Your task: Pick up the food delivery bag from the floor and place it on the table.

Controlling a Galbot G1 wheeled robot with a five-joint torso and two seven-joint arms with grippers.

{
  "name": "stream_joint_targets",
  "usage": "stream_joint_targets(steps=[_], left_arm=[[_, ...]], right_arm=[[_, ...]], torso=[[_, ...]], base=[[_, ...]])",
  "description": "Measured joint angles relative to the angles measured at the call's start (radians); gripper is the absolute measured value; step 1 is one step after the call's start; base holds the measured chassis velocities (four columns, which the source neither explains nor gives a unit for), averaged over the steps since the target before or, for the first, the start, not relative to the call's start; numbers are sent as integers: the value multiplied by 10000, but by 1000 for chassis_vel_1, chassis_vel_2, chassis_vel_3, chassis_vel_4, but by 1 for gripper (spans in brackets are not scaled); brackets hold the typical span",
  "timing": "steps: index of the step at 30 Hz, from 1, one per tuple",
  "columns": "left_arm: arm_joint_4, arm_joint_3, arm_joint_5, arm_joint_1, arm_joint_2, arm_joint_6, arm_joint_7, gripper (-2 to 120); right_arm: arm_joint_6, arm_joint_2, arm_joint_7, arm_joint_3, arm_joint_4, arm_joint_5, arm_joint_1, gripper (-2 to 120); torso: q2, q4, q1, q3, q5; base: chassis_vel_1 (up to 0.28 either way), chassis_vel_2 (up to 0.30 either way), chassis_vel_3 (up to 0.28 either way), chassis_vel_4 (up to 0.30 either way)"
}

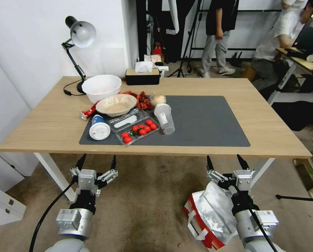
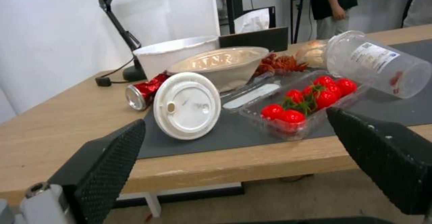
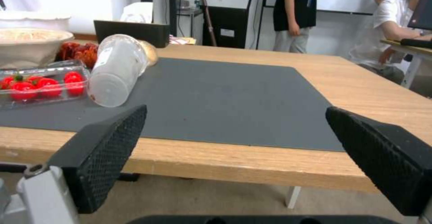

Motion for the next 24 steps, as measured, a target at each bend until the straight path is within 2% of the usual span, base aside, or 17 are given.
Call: stream_joint_targets(steps=[21, 24], left_arm=[[-6, 13, -8, 4, -6, 16, -6, 100], [-216, 396, -270, 119, -233, 620, -172, 100]], right_arm=[[-9, -1, 0, -1, 0, 5, -2, 100], [-225, -35, -54, -57, 38, 101, -44, 100]], torso=[[0, 0, 0, 0, 0], [0, 0, 0, 0, -1]], base=[[0, 0, 0, 0], [0, 0, 0, 0]])
